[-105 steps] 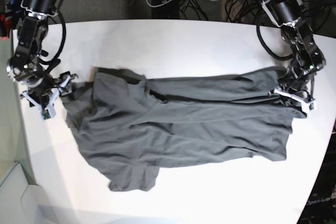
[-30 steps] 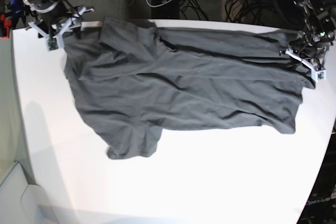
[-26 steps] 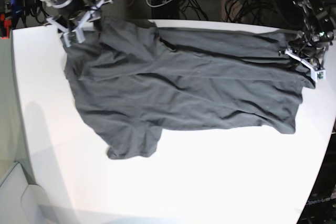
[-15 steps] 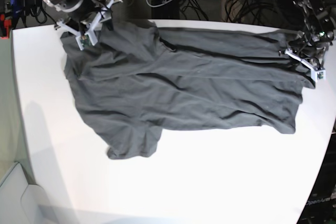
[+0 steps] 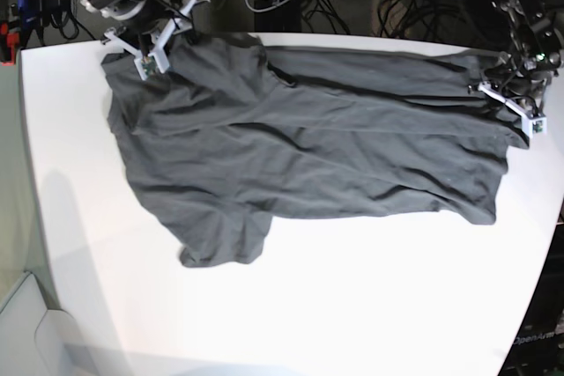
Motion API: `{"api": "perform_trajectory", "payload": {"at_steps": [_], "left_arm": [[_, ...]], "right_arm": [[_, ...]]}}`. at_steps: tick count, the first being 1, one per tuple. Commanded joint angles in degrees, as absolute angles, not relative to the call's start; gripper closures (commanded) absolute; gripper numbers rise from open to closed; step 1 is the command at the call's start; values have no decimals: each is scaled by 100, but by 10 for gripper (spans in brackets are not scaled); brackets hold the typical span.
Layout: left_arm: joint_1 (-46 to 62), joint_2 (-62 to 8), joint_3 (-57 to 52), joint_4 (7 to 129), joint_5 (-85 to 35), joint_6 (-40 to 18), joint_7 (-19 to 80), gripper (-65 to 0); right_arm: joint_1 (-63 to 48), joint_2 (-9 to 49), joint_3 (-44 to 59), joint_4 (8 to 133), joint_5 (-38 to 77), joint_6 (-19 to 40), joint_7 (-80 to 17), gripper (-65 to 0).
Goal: Layout the t-shirt on the table in an organized manner, then fold the t-shirt properly
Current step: 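Regrasp the folded shirt edge with both grippers and pull it taut, then move both grippers to the hem corners and grasp them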
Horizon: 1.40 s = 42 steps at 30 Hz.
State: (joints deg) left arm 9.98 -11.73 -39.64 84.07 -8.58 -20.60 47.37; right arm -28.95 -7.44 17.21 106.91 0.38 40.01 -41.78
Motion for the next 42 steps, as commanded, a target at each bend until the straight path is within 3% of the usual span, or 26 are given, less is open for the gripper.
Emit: {"api": "perform_trajectory", "payload": {"at_steps": [1,4,8,9,24,36,42], "left_arm": [[989,-1244,-3969,8497,-857,-2044,4725,-276],[989,-1244,-3969,8497,-857,-2044,4725,-276],[989,-1244,-3969,8497,-857,-2044,4725,-276],[989,-1244,-3969,8497,-857,-2044,4725,-276],[989,-1244,-3969,8497,-857,-2044,4725,-276],[1042,-1244,-3978,8497,-848,-2044,4725,-276],[1059,-1244,-4004,8497,-857,-2044,4725,-276]], "right_arm": [[-2914,-734,1719,10738,84,4000,-4145,-306],[-2905,-734,1710,10738,92,4000,-4145,-238],[-2870,-743,1710,10774,92,4000,-4145,-27],[-2835,-743,1710,10818,92,4000,-4180,0],[-2105,-769,1393,11512,119,4000,-4215,0],[-303,-743,1191,11503,92,4000,-5569,0],[-4,-734,1191,11266,92,4000,-5613,0]]}}
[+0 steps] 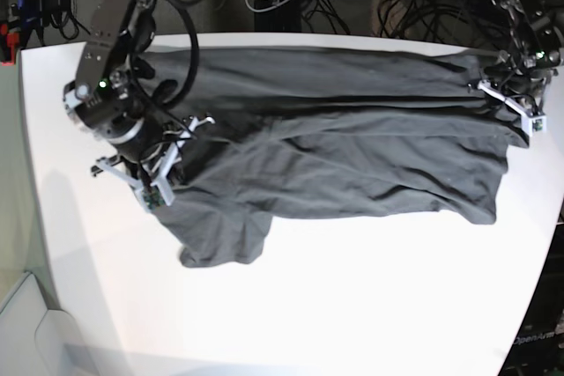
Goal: Layout the t-shirt on the table in an organized manner, then fold the t-shirt properly
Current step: 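Move both grippers to the hem corners and grasp them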
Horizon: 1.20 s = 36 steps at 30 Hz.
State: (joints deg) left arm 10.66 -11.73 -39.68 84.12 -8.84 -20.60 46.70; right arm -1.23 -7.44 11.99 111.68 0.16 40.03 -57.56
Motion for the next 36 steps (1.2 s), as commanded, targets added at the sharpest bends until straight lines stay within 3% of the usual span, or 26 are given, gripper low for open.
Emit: {"api": "perform_trajectory", "payload": {"at_steps": [1,8,14,19,26,33,36], "left_arm": [[1059,-1244,-4004,8497,-857,-2044,4725,-276],[1103,-1244,-4022,8497,-857,-2044,4725,-276],[1103,-1262,-4022,8497,-857,-2044,4725,-281],[1112,-1244,-4022,8760,-857,-2044,4725,-395],[1253,-1235,-4040,9235,-857,-2035,4725,-515],[1253,-1033,-4813,9411,-866,-2044,4725,-516],[1191,-1051,-4927,9560,-866,-2325,4725,-516]], "right_arm": [[22,-734,1191,11178,92,4000,-5613,0],[4,-734,1226,10721,84,4000,-5560,-5],[-84,-602,1235,10659,84,4000,-5552,-188],[-101,-514,1235,10668,92,4000,-5552,-283],[-110,-514,1235,10668,92,4000,-5552,-288],[-84,-488,1235,10677,92,4000,-5552,-290],[4,-444,1209,10633,84,4000,-5552,-291]]}}
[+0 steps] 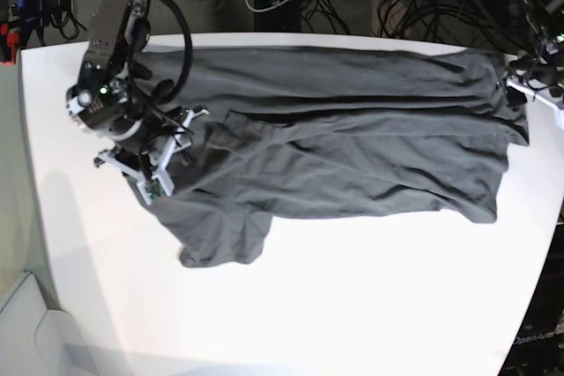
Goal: Layout the t-shirt on the table in an organized manner, then fold the t-shirt properly
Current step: 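Move both grippers to the hem corners and grasp them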
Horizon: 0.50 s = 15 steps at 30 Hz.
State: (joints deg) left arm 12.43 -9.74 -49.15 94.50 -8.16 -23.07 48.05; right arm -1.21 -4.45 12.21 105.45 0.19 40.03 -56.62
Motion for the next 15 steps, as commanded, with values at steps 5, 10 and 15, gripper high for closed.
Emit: {"api": "perform_trajectory", "payload": {"at_steps": [5,10,15], "left_arm": [[532,-1077,-4875,9516,-813,-2360,4725,-516],[-356,-1086,-4866,9138,-804,-2352,4725,-516],[-1103,-1332,-4725,8207,-804,-2352,4664,-516]], "right_arm": [[541,-233,1209,10211,75,4000,-5604,-291],[1411,92,1218,9147,75,4000,-5569,-291],[2229,435,1226,8066,75,4000,-5490,-291]]}}
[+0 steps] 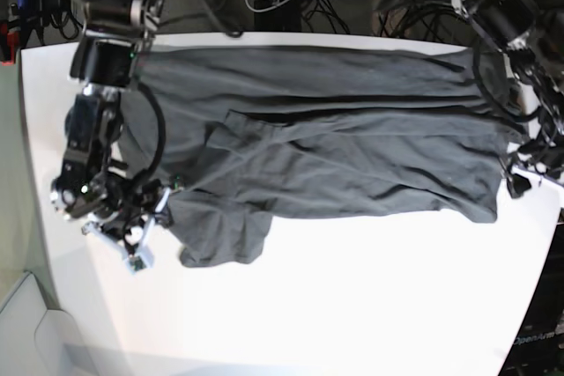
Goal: Layout the t-shirt on the table in an organized manner, then fold the t-shirt properly
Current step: 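Move both grippers to the hem corners and grasp them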
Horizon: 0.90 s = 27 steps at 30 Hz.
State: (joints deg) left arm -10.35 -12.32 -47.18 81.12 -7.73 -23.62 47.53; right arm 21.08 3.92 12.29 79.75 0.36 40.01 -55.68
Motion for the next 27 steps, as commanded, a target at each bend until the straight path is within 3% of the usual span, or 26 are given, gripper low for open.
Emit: {"api": "perform_trajectory", "payload": {"at_steps": [1,8,15,27], "left_arm": [[-1218,-1402,-4611,7969,-804,-2352,4664,-516],[-1895,-1789,-3978,6914,-804,-2343,4576,-516],[-2088,-1815,-3301,6237,-804,-2343,3266,-516],[-2255,-1807,-2826,5314,-804,-2334,2712,-516]], "right_arm": [[2352,505,1226,7829,75,4000,-5358,-291],[2668,804,1226,6695,84,4000,-4400,-291],[2721,1024,1226,5780,75,4000,-3626,-291],[2527,1138,1200,5701,84,4000,-3301,-291]]}}
